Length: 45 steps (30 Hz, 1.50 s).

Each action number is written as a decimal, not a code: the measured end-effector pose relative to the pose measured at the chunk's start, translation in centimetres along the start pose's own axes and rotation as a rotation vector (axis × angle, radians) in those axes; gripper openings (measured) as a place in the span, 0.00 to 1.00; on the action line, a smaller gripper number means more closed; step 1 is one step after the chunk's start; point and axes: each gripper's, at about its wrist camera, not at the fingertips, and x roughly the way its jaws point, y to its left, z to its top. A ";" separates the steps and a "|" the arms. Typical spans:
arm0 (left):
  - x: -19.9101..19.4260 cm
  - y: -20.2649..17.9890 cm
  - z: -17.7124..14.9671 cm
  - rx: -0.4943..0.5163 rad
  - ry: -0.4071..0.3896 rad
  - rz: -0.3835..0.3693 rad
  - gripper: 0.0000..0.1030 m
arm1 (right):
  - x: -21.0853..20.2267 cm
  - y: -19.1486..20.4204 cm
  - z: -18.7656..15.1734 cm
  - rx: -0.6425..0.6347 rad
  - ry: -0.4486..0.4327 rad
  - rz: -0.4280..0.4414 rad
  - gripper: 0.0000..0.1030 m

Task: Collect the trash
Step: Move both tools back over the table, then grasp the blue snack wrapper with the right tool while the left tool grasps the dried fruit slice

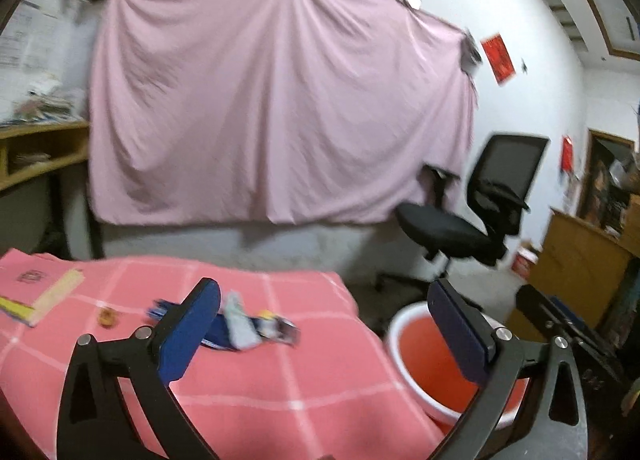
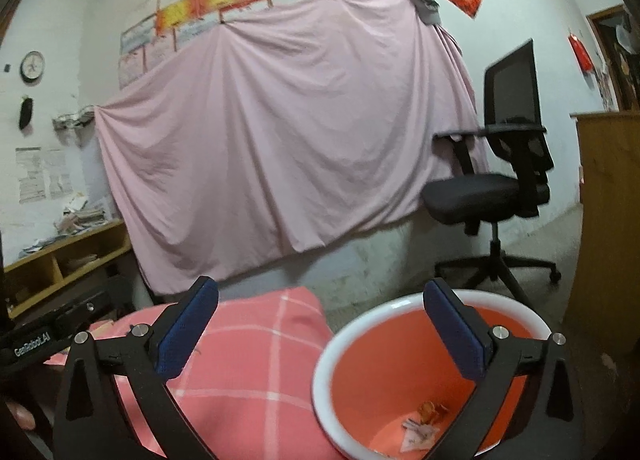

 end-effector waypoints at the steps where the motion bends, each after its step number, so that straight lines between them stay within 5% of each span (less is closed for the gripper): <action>1: -0.2 0.5 -0.1 -0.001 -0.006 0.010 0.99 | -0.1 0.4 0.0 -0.008 -0.015 0.009 1.00; 10: -3.0 5.4 -1.1 -0.022 -0.063 0.117 0.99 | -0.8 3.9 0.1 -0.058 -0.109 0.088 1.00; 33: -7.2 14.7 -2.0 0.009 -0.170 0.275 0.99 | 2.1 14.3 -1.8 -0.261 -0.130 0.195 1.00; 45: -4.3 18.9 -0.6 0.004 -0.160 0.285 0.99 | 7.6 17.3 -2.4 -0.308 0.007 0.233 0.94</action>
